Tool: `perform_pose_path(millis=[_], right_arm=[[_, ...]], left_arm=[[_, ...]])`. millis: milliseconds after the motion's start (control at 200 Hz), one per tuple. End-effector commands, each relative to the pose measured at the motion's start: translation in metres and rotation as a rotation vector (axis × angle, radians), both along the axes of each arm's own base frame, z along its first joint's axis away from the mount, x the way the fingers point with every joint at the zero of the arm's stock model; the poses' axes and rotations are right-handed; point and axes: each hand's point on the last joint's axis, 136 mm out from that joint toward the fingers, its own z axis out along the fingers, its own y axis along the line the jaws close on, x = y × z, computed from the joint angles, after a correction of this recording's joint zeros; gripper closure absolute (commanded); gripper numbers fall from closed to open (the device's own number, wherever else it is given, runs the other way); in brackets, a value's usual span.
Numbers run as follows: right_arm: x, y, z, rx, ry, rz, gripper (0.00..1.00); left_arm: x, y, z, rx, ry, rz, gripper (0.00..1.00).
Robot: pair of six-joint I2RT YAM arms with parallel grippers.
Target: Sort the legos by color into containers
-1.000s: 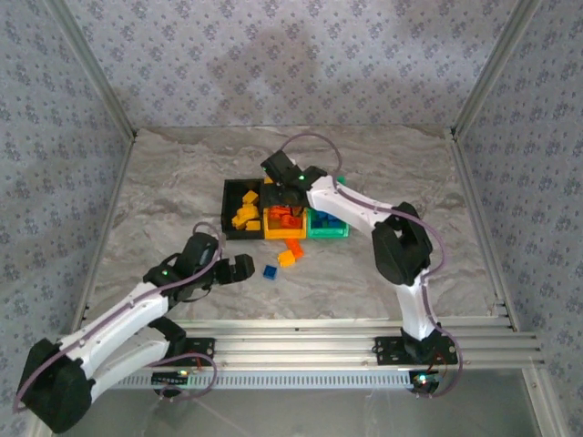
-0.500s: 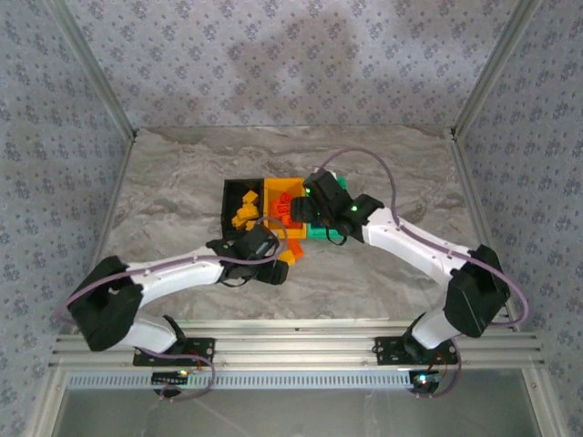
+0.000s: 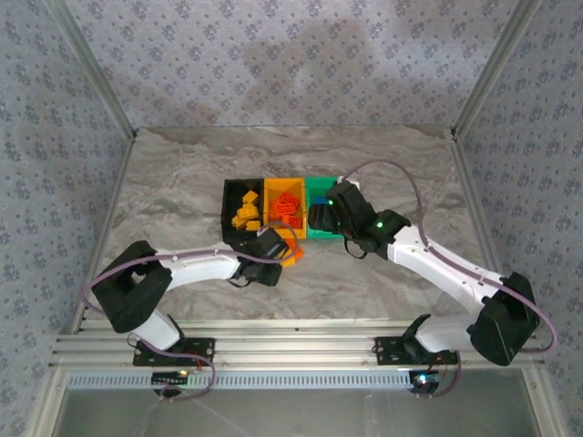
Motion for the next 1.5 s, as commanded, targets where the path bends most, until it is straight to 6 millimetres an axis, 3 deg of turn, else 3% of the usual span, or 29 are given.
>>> perform_pose_path(millis=[0,195,340,475,620,755,944,1059,1149,1204,1374,1494], right_arm=[[-0.004,-0.013,-0.002,-0.001,0.000,-0.044,0.18],[-0.012,-0.024,-0.008,-0.004,0.014,-0.065,0.18],[-0.023,-0.038,-0.013,-0.002,0.021,-0.086,0.18],[-0.037,-0.056,-0.025,0.000,0.033,-0.123,0.18],[-0.053,-0.075,-0.043,0.004,0.062,-0.171,0.18],[-0.065,-0.085,-0.054,0.002,0.087,-0.189,0.18],[-0.076,-0.095,-0.060,-0.001,0.088,-0.200,0.18],[-0.079,-0.096,-0.062,0.008,0.089,-0.198,0.18],[-0.079,-0.093,-0.063,0.018,0.090,-0.186,0.18],[-0.078,-0.091,-0.063,0.025,0.087,-0.181,0.17],[-0.075,-0.078,-0.063,0.050,0.091,-0.134,0.16],[-0.072,-0.061,-0.064,0.069,0.099,-0.082,0.15]], left_arm=[[0.006,-0.020,-0.003,-0.040,-0.011,-0.034,0.54],[0.002,-0.015,0.009,-0.050,-0.011,-0.021,0.67],[0.002,-0.022,0.053,-0.140,-0.045,-0.017,0.68],[0.019,-0.051,0.102,-0.237,-0.102,-0.047,0.68],[0.053,-0.100,0.137,-0.296,-0.152,-0.095,0.68],[0.093,-0.139,0.140,-0.317,-0.155,-0.100,0.67],[0.133,-0.168,0.120,-0.305,-0.124,-0.082,0.66],[0.144,-0.179,0.113,-0.297,-0.119,-0.081,0.56],[0.152,-0.182,0.111,-0.287,-0.119,-0.069,0.37],[0.154,-0.183,0.115,-0.297,-0.120,-0.060,0.31],[0.151,-0.181,0.162,-0.393,-0.176,-0.050,0.19],[0.133,-0.162,0.198,-0.484,-0.229,-0.035,0.12]])
